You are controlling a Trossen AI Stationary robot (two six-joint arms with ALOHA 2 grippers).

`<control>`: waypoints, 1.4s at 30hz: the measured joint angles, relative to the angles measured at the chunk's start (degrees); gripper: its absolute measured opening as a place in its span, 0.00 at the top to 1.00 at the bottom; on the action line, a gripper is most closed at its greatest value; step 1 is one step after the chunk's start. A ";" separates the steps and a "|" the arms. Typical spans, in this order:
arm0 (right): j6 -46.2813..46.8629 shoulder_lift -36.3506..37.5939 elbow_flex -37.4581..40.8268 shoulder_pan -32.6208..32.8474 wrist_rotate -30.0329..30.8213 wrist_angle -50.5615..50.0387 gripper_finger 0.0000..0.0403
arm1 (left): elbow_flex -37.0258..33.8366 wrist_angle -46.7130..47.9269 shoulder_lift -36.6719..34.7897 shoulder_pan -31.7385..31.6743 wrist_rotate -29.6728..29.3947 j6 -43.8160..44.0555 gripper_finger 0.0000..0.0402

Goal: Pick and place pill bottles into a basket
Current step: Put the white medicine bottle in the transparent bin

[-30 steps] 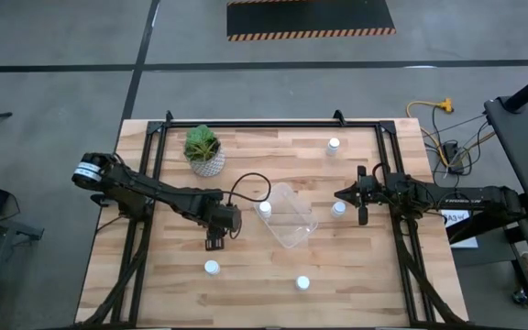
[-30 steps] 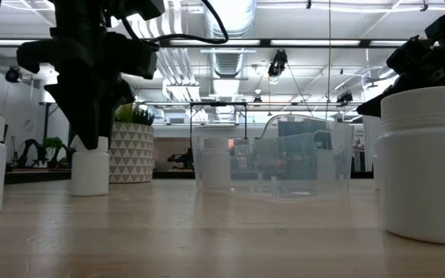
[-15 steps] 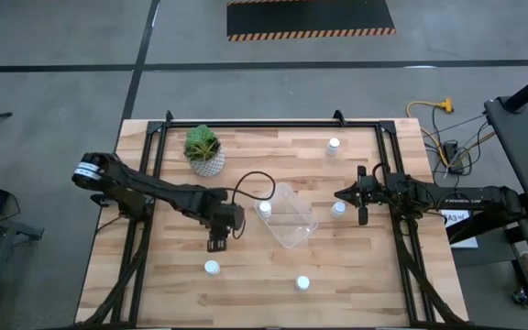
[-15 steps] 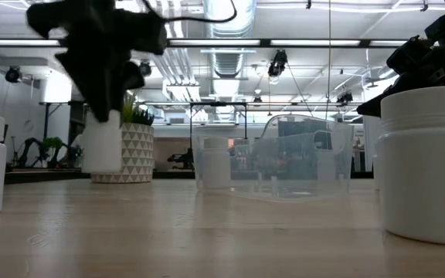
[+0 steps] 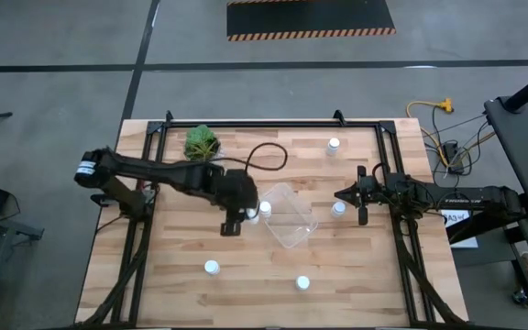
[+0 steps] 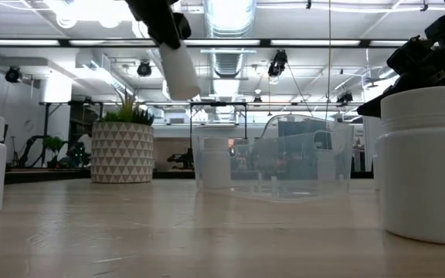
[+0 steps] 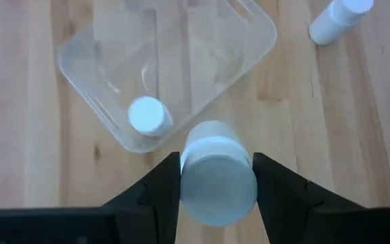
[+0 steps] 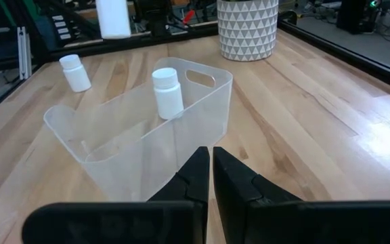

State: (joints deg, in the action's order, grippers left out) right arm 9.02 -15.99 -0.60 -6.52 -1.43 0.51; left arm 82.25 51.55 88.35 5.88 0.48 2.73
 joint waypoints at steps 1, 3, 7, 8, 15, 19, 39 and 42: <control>0.00 0.00 0.00 0.01 -0.02 -0.01 0.97 | 0.42 -0.01 0.01 -0.61 0.57 -0.87 0.65; -0.01 -0.02 0.00 0.00 0.00 -0.01 0.97 | 1.20 -0.05 0.63 -1.74 1.35 -2.40 0.65; -0.03 -0.08 0.00 0.00 0.08 0.11 0.97 | 3.92 0.34 5.00 -3.28 4.25 -5.93 0.65; -0.03 -0.13 0.00 0.00 0.09 0.14 0.97 | 5.26 0.30 6.60 -3.42 4.97 -7.31 0.65; 0.93 -0.29 0.00 0.00 0.02 0.11 0.97 | 18.64 6.54 18.16 -3.67 5.89 -13.84 0.65; 0.89 -0.35 0.00 0.01 -0.02 -0.17 0.97 | 24.98 8.05 22.62 -3.55 7.13 -16.30 0.65; 0.87 -0.35 0.00 0.02 -0.02 -0.19 0.97 | 27.10 7.08 31.80 -3.47 7.59 -24.34 0.65; 0.87 -0.35 0.00 0.02 -0.04 -0.19 0.97 | 26.84 6.95 32.59 -3.47 7.45 -24.61 0.65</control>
State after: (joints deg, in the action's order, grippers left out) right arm 9.89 -16.34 -0.60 -6.50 -1.48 0.32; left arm 109.10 58.50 120.94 2.42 7.93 -21.88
